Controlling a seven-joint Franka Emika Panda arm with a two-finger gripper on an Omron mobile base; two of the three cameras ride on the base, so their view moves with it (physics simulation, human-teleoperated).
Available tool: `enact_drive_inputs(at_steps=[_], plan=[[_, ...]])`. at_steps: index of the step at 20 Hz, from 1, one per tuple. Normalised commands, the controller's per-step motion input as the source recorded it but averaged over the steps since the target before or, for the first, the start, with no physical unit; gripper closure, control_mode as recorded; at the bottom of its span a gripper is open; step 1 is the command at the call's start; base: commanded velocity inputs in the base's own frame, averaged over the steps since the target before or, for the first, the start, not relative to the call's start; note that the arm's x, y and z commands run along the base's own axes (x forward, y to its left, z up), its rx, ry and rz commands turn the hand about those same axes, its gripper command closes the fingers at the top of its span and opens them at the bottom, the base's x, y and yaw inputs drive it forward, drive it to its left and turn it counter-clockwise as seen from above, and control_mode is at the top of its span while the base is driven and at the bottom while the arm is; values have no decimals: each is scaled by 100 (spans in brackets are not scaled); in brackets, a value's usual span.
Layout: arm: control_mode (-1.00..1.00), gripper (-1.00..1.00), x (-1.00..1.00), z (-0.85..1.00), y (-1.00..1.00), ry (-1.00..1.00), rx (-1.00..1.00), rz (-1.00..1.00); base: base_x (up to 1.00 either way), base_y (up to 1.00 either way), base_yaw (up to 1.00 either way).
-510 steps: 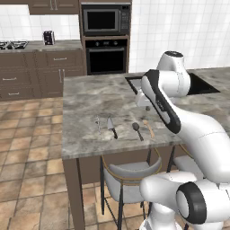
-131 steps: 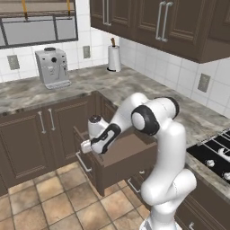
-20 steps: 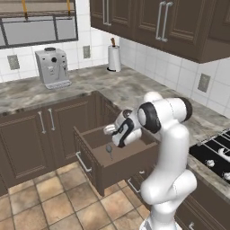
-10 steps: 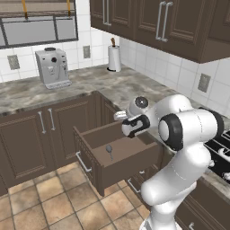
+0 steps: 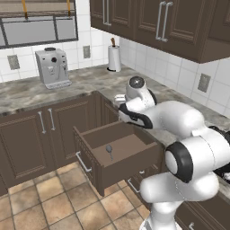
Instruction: Pick up the metallic utensils from the counter and place them in the open drawer. Make sure not to pick up any wooden utensils.
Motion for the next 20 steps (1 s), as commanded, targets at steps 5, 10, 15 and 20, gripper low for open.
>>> enact_drive_inputs(at_steps=[5, 10, 15, 20], plan=[[-100, -100, -76, 49, 0, 2, 0, -6, 0, 0, 0], [-100, -100, -85, 58, 0, 4, 0, -4, 0, 0, 0], [-100, -100, -71, 55, 0, 6, 0, 0, 0, 0, 0], [-100, -100, -72, 40, -2, 11, 0, 0, 0, 0, 0]])
